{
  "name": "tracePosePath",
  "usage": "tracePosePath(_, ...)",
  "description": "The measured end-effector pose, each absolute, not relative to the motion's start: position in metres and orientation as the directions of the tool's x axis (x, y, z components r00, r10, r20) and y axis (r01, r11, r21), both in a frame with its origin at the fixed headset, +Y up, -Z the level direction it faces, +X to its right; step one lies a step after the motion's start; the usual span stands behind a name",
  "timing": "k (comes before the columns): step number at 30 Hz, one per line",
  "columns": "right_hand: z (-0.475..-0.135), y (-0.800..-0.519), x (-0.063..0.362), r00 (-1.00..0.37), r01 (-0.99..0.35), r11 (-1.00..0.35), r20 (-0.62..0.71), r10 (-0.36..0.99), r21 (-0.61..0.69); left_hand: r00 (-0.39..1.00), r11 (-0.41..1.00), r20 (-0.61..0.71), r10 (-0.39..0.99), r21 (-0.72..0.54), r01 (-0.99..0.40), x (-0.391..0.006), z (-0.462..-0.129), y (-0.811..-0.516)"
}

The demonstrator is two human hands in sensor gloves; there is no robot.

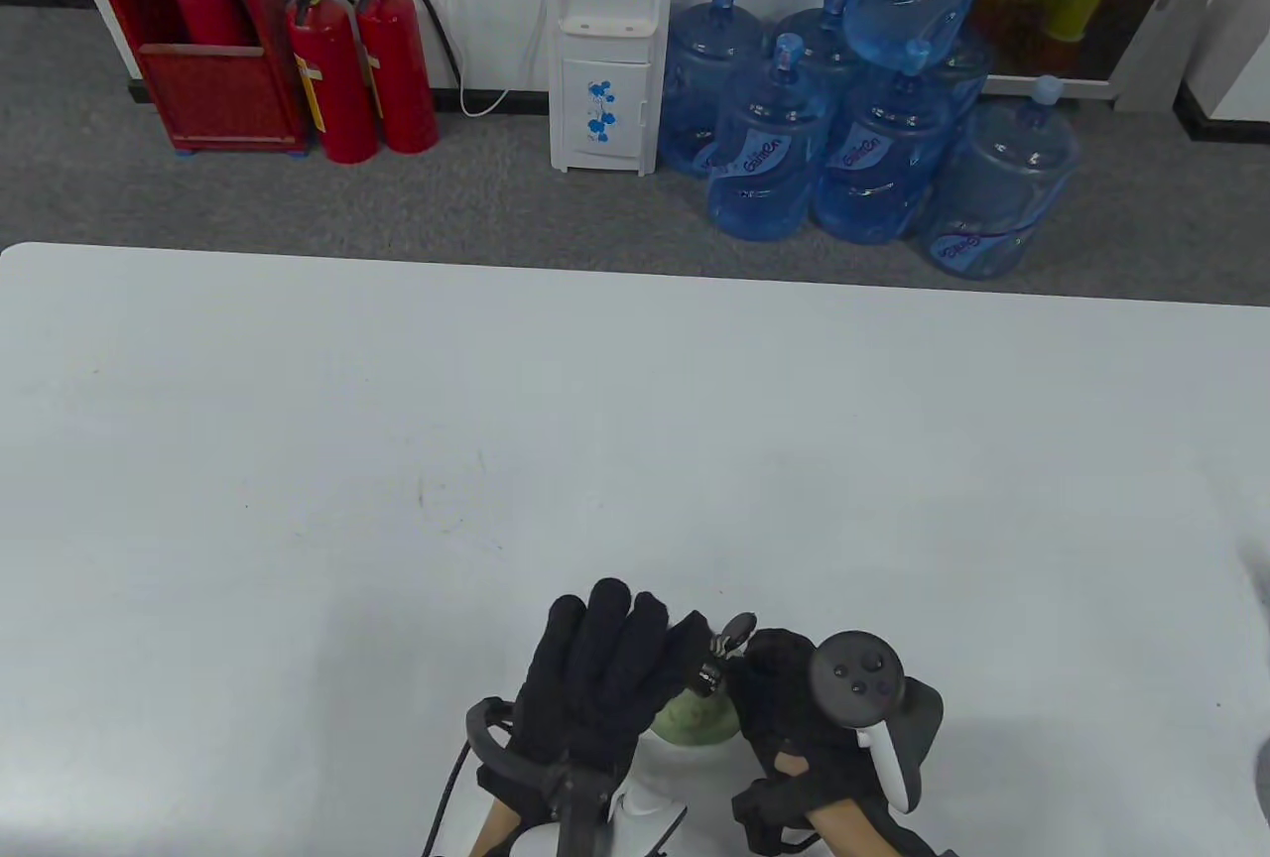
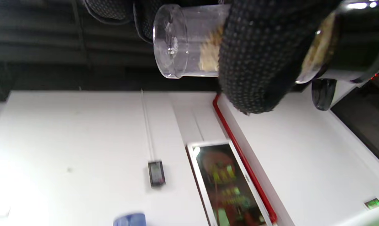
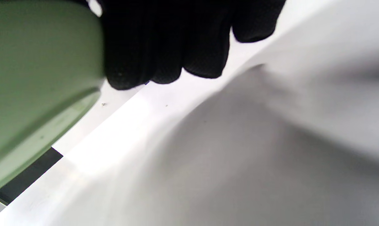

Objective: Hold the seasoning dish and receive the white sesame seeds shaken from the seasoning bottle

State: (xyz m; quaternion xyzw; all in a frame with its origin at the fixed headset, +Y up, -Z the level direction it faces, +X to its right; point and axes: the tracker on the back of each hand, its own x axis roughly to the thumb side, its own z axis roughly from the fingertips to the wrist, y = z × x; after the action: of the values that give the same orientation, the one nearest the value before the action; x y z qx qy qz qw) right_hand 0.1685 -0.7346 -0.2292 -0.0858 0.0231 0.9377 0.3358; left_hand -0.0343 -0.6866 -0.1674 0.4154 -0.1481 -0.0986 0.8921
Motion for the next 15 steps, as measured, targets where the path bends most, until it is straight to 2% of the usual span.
tracePosePath(1, -0.230, -0.736, 0.168, -0.764, -0.627, -0.779, -0.183, 0.619, -0.018, 0.890, 0.658, 0.146, -0.432, 0.726, 0.201, -0.030, -0.172, -0.699)
tracePosePath(2, -0.231, -0.737, 0.169, -0.764, -0.627, -0.779, -0.191, 0.617, -0.008, 0.852, 0.604, 0.139, -0.505, 0.761, 0.235, -0.030, -0.169, -0.700)
tracePosePath(3, -0.230, -0.738, 0.169, -0.758, -0.635, -0.772, -0.194, 0.623, 0.000, 0.865, 0.567, 0.133, -0.484, 0.801, 0.194, -0.031, -0.165, -0.692)
tracePosePath(4, -0.230, -0.737, 0.169, -0.749, -0.647, -0.763, -0.192, 0.635, -0.001, 0.927, 0.564, 0.153, -0.343, 0.822, 0.073, -0.036, -0.159, -0.681)
tracePosePath(5, -0.230, -0.735, 0.169, -0.751, -0.645, -0.764, -0.187, 0.634, -0.004, 0.946, 0.584, 0.194, -0.259, 0.811, -0.007, -0.037, -0.160, -0.679)
tracePosePath(6, -0.230, -0.735, 0.169, -0.761, -0.632, -0.775, -0.179, 0.624, -0.013, 0.936, 0.645, 0.208, -0.285, 0.764, 0.027, -0.031, -0.167, -0.687)
tracePosePath(7, -0.230, -0.735, 0.169, -0.764, -0.626, -0.779, -0.180, 0.619, -0.021, 0.912, 0.676, 0.181, -0.368, 0.726, 0.128, -0.027, -0.171, -0.695)
tracePosePath(8, -0.230, -0.737, 0.170, -0.765, -0.624, -0.781, -0.188, 0.616, -0.019, 0.870, 0.626, 0.153, -0.469, 0.753, 0.205, -0.028, -0.168, -0.701)
tracePosePath(9, -0.230, -0.737, 0.170, -0.760, -0.630, -0.776, -0.192, 0.621, -0.013, 0.864, 0.580, 0.159, -0.477, 0.796, 0.174, -0.029, -0.165, -0.695)
tracePosePath(11, -0.229, -0.735, 0.171, -0.741, -0.654, -0.756, -0.191, 0.643, -0.009, 0.946, 0.575, 0.225, -0.235, 0.816, -0.051, -0.038, -0.158, -0.678)
tracePosePath(12, -0.230, -0.734, 0.171, -0.748, -0.646, -0.763, -0.185, 0.637, -0.014, 0.948, 0.624, 0.222, -0.227, 0.781, -0.033, -0.036, -0.164, -0.682)
tracePosePath(13, -0.230, -0.735, 0.170, -0.759, -0.632, -0.775, -0.183, 0.625, -0.024, 0.927, 0.690, 0.175, -0.330, 0.716, 0.110, -0.031, -0.172, -0.694)
tracePosePath(14, -0.230, -0.736, 0.170, -0.764, -0.625, -0.780, -0.186, 0.618, -0.026, 0.894, 0.683, 0.161, -0.418, 0.705, 0.192, -0.030, -0.172, -0.702)
tracePosePath(15, -0.230, -0.737, 0.170, -0.760, -0.631, -0.776, -0.191, 0.621, -0.016, 0.863, 0.605, 0.158, -0.480, 0.772, 0.195, -0.030, -0.168, -0.698)
